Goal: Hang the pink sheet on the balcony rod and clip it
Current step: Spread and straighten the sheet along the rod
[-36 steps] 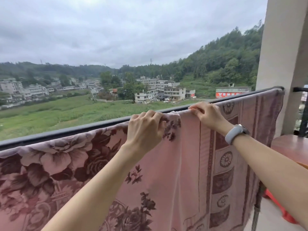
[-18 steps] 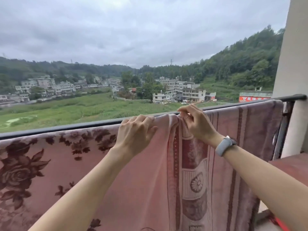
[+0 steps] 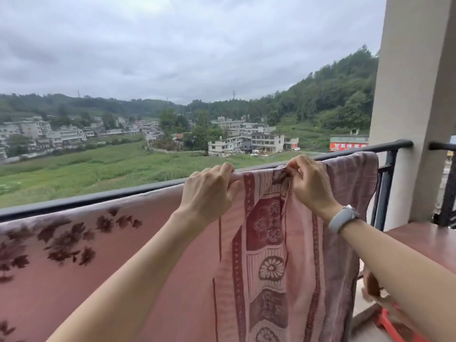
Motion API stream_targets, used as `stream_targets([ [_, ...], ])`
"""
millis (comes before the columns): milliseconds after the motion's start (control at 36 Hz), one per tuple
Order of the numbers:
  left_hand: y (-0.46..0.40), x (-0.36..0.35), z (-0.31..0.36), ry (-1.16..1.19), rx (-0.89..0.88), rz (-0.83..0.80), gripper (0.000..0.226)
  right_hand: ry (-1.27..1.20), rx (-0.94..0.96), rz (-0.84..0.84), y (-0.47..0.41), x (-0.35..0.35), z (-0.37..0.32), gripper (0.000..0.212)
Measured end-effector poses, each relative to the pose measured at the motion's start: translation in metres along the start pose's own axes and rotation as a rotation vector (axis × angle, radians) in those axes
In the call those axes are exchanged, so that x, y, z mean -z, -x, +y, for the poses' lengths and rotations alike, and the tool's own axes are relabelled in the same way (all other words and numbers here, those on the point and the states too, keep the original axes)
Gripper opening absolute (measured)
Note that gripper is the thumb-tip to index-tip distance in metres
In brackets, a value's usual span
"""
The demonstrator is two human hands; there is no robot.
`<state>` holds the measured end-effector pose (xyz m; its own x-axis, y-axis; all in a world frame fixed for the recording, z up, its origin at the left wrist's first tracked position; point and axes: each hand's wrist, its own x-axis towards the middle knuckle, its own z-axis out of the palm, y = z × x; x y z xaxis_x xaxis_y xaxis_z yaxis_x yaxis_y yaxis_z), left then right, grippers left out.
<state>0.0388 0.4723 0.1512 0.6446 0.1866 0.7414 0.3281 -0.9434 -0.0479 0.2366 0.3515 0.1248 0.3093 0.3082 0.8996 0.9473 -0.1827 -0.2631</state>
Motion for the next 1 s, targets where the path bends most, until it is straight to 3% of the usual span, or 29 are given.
stream_targets([
  [111,-0.025,-0.027,0.02,-0.041,-0.079,-0.09,0.036,-0.094,0.122,-0.091,0.002,0.006,0.015,0.014],
  [194,-0.04,-0.044,0.035,-0.026,-0.116,-0.089,0.036,-0.02,0.005,-0.033,-0.008,0.011,0.044,0.024],
  [306,-0.06,-0.065,0.058,0.009,-0.139,-0.065,0.036,0.099,-0.14,-0.147,-0.013,0.017,0.088,0.022],
  [417,-0.073,-0.083,0.074,-0.021,-0.137,-0.022,0.033,0.047,-0.112,-0.061,-0.021,0.017,0.1,0.008],
  [500,-0.081,-0.093,0.081,-0.006,-0.129,-0.01,0.032,0.104,-0.074,-0.079,-0.03,0.016,0.106,0.01],
  [611,-0.096,-0.109,0.098,-0.022,-0.158,0.033,0.031,0.136,-0.109,0.032,-0.04,0.038,0.145,0.008],
  [778,-0.118,-0.141,0.147,0.01,-0.129,0.06,0.037,-0.014,-0.036,0.014,-0.035,0.064,0.213,0.014],
  [917,-0.14,-0.168,0.191,-0.034,-0.012,0.056,0.038,0.028,-0.349,-0.086,-0.032,0.074,0.29,0.038],
  [1000,-0.151,-0.182,0.205,-0.12,0.045,0.05,0.033,-0.248,-0.612,-0.327,-0.024,0.076,0.307,0.039],
])
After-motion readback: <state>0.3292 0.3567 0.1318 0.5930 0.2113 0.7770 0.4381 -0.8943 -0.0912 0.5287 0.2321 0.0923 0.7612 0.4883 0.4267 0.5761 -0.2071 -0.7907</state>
